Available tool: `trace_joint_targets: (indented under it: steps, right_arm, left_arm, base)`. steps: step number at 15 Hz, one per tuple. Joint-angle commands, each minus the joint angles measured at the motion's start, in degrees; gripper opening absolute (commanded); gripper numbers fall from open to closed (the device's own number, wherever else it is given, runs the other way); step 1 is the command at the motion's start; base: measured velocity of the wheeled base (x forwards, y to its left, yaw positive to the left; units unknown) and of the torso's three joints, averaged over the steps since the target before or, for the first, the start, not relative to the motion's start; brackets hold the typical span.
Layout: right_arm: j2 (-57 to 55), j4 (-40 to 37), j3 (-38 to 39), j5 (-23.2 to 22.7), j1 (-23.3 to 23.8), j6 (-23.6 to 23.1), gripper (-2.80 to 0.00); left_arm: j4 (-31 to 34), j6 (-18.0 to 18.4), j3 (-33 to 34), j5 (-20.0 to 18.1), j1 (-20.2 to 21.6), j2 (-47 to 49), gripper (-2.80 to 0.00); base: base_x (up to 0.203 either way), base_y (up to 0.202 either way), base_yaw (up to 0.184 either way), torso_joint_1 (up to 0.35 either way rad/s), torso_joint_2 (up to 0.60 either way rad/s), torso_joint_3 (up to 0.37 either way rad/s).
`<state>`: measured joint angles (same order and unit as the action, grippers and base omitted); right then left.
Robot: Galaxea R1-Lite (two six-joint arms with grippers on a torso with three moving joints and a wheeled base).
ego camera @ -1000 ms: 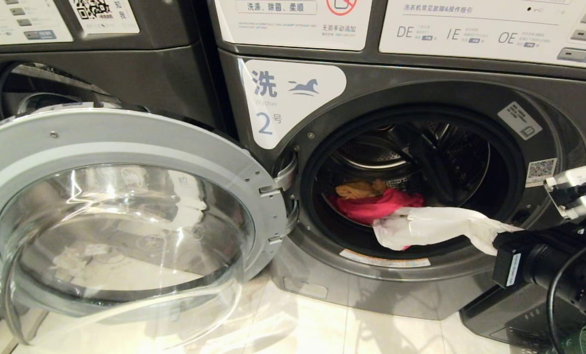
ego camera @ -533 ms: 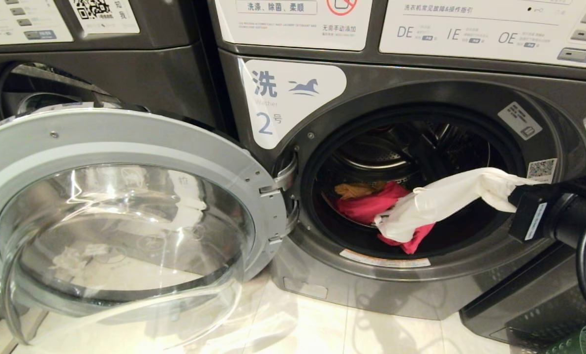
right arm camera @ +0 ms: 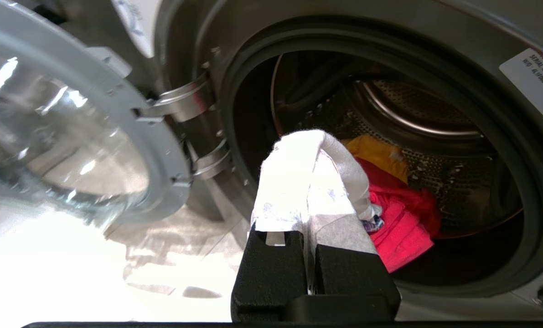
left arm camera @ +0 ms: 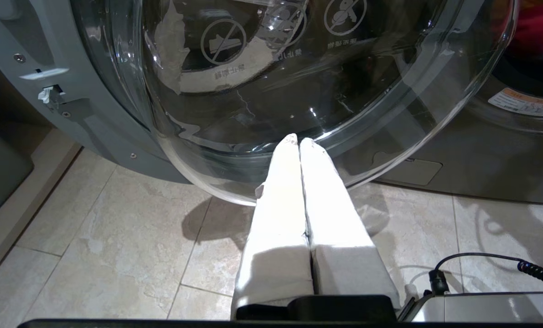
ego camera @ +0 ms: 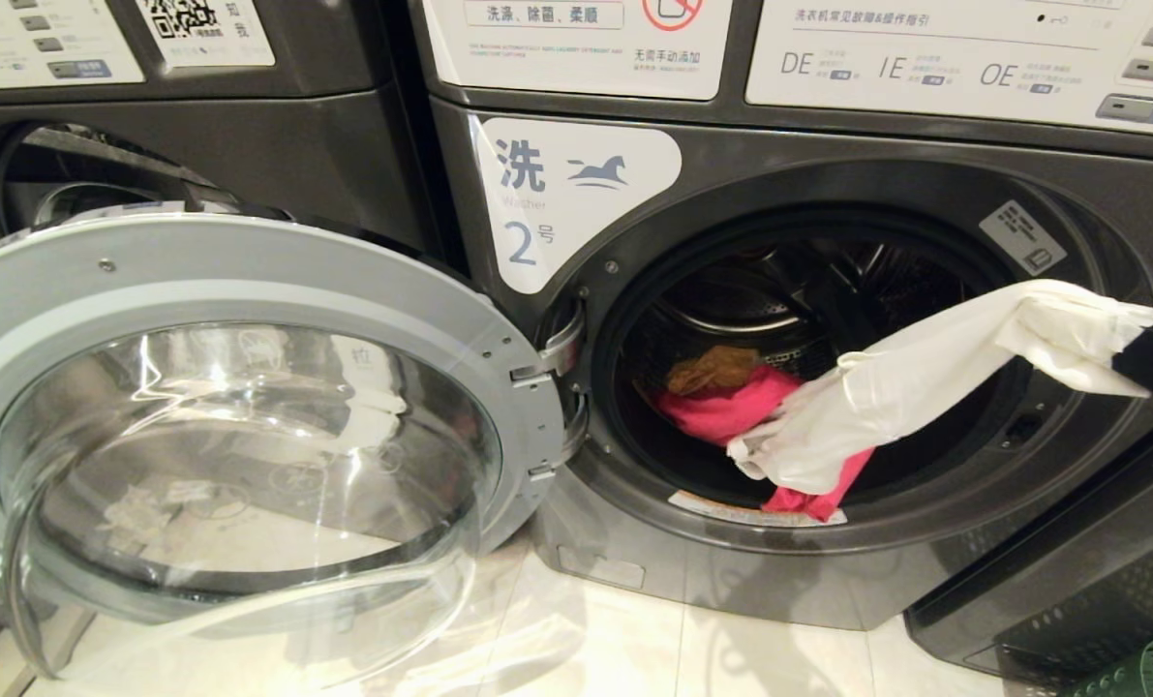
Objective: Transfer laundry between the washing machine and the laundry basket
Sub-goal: Pick a cloth and place it into the basket
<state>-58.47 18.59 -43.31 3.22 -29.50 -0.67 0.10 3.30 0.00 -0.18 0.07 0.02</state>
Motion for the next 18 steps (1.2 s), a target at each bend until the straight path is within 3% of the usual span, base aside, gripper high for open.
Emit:
trace_joint_targets:
  steps: [1, 3, 6, 10, 18]
  right_arm:
    - [4.98, -3.13, -0.68, -0.95, -0.32, -0.47, -2.80]
    - [8.95, -9.18, -1.65, -3.70, -0.65, -2.22, -2.80]
    - [10.99, -13.52, -5.78, -4.26, -0.67, -3.26, -2.80]
    - [11.35, -13.16, -7.18, -4.32, -0.93, -3.14, -2.80]
    - [11.54, -13.11, -2.62, -4.02, -2.85, -1.62, -2.80]
  left_arm:
    - [-0.01, 0.04, 0.00, 0.01, 0.01, -0.02, -2.80]
    - [-0.01, 0.04, 0.00, 0.01, 0.01, -0.02, -2.80]
    - [-0.01, 0.04, 0.00, 0.01, 0.01, -0.02, -2.80]
    - [-0.01, 0.04, 0.00, 0.01, 0.01, -0.02, -2.80]
    - [-0.01, 0.04, 0.00, 0.01, 0.01, -0.02, -2.80]
  base:
    - [0.000, 0.000, 0.000, 0.000, 0.00, 0.000]
    - [0.000, 0.000, 0.000, 0.000, 0.00, 0.000]
    - [0.000, 0.000, 0.000, 0.000, 0.00, 0.000]
    - [0.000, 0.000, 0.000, 0.000, 0.00, 0.000]
    - [0.000, 0.000, 0.000, 0.000, 0.00, 0.000]
